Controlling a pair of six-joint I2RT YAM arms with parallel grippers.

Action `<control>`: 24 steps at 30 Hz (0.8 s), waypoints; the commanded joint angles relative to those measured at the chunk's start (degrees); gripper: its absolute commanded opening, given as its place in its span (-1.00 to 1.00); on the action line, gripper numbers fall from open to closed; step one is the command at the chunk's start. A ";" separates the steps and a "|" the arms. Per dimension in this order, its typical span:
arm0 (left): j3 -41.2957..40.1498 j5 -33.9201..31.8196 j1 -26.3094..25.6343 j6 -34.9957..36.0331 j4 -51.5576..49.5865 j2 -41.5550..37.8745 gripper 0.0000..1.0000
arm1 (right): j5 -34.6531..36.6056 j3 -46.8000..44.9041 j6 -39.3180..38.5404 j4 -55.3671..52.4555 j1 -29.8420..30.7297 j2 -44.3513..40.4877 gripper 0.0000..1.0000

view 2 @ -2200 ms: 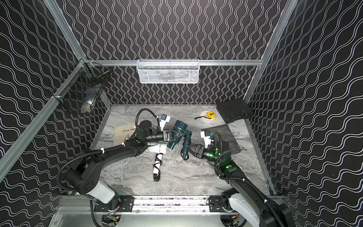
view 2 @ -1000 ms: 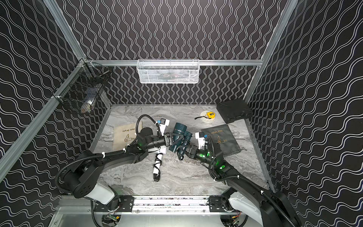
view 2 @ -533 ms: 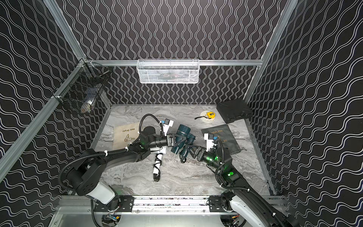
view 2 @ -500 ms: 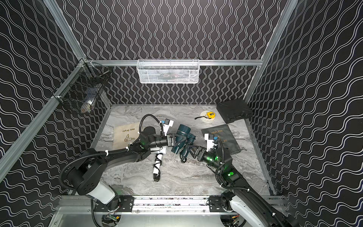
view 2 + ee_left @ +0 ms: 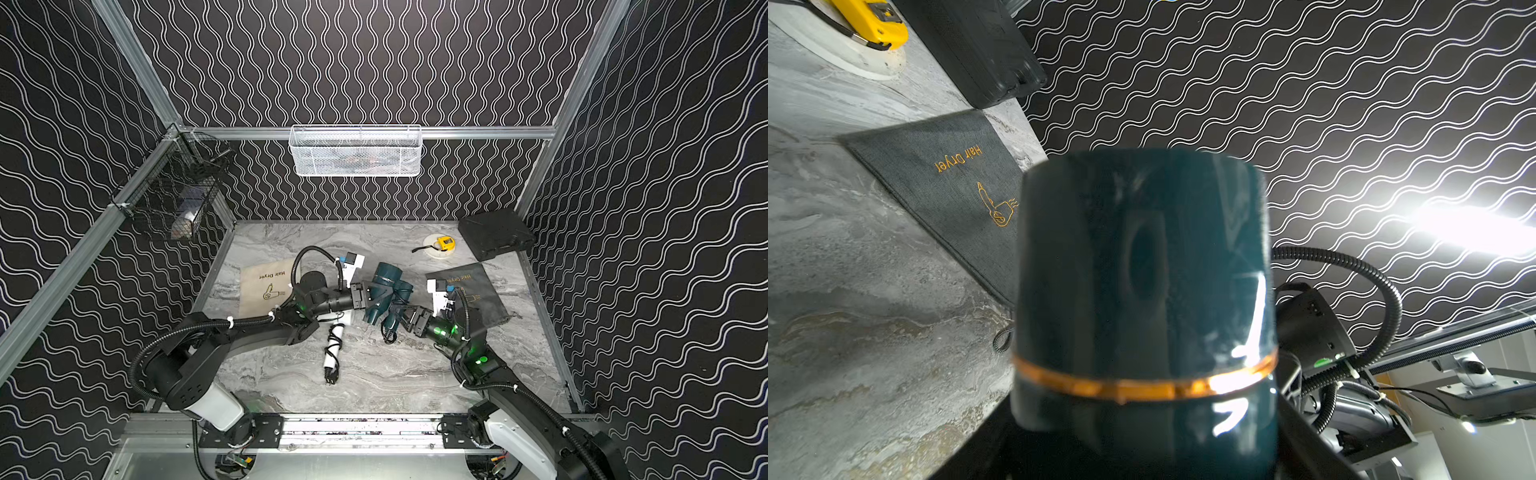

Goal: Pack away hair dryers
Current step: Adjust the hair dryer.

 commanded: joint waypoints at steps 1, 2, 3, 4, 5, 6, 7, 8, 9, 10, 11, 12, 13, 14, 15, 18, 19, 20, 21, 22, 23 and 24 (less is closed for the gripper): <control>-0.21 0.08 -0.07 -1.99 6.87 0.26 -1.00 | -1.14 0.72 1.04 4.78 0.04 0.76 0.21; -0.21 0.16 -0.09 -1.79 6.56 0.18 -1.00 | -1.05 0.84 1.03 4.74 0.04 0.80 0.18; -0.21 0.08 -0.09 -1.49 6.19 0.09 -1.00 | -1.09 1.02 0.90 4.54 0.02 0.92 0.13; -0.21 -0.04 -0.15 -1.23 5.98 -0.07 -1.00 | -1.18 1.17 0.79 4.37 -0.01 0.98 0.10; -0.20 -0.23 -0.22 -1.04 5.79 -0.17 -1.00 | -1.31 1.36 0.73 4.10 0.03 1.17 0.07; -0.05 -0.33 -0.23 -0.88 5.66 -0.13 -1.00 | -1.60 1.47 0.80 4.21 0.03 1.40 0.04; 0.21 -0.28 -0.31 -0.80 5.55 -0.13 -1.00 | -1.89 1.60 0.85 4.48 0.04 1.67 0.01; 0.39 -0.26 -0.49 -0.67 5.34 0.15 -1.00 | -2.18 1.59 1.06 5.09 0.00 2.03 -0.03; 0.62 -0.30 -0.63 -0.55 5.28 0.34 -1.00 | -2.49 1.57 1.33 5.75 -0.03 2.35 -0.07; 0.73 -0.35 -0.77 -0.54 5.41 0.59 -1.00 | -2.74 1.65 1.55 6.28 0.04 2.66 -0.11; 0.69 -0.53 -0.99 -0.75 5.74 0.85 -1.00 | -3.12 1.91 1.77 6.79 0.03 2.94 -0.16; 0.59 -0.76 -1.08 -0.97 6.15 1.11 -1.00 | -3.56 2.09 1.78 7.11 -0.03 3.25 -0.21; 0.50 -0.89 -1.17 -1.24 6.69 1.35 -1.00 | -3.99 2.22 1.83 7.20 0.04 3.38 -0.26; 0.42 -0.91 -1.28 -1.59 7.28 1.55 -1.00 | -4.33 2.26 1.93 7.48 0.04 3.43 -0.31; 0.49 -0.89 -1.28 -1.92 7.57 1.75 -1.00 | -4.47 2.18 2.06 7.59 0.04 3.41 -0.38; 0.41 -0.88 -1.30 -1.35 6.71 1.59 -0.69 | -3.77 1.45 2.26 6.86 -0.02 2.04 -0.53; 0.49 -0.89 -1.31 -0.90 5.81 1.37 -0.57 | -3.31 1.19 2.22 6.01 0.02 1.19 -0.56; 0.49 -0.98 -1.34 -0.31 4.79 1.07 -0.45 | -2.55 0.99 1.98 4.41 -0.12 0.14 -0.60; 0.67 -0.93 -1.30 0.43 3.74 0.70 -0.32 | -1.70 0.95 1.42 1.97 -0.30 -1.30 -0.62; 0.75 -0.98 -1.30 1.08 2.73 0.38 -0.17 | -0.90 0.95 1.09 -0.43 -0.48 -2.68 -0.64; 0.88 -1.04 -1.38 1.94 1.44 -0.03 -0.02 | -0.17 0.87 0.59 -3.05 -0.48 -4.35 -0.64; 1.09 -1.14 -1.36 2.94 -0.09 -0.43 0.11 | 0.16 0.78 0.27 -5.21 -2.06 -6.10 -0.64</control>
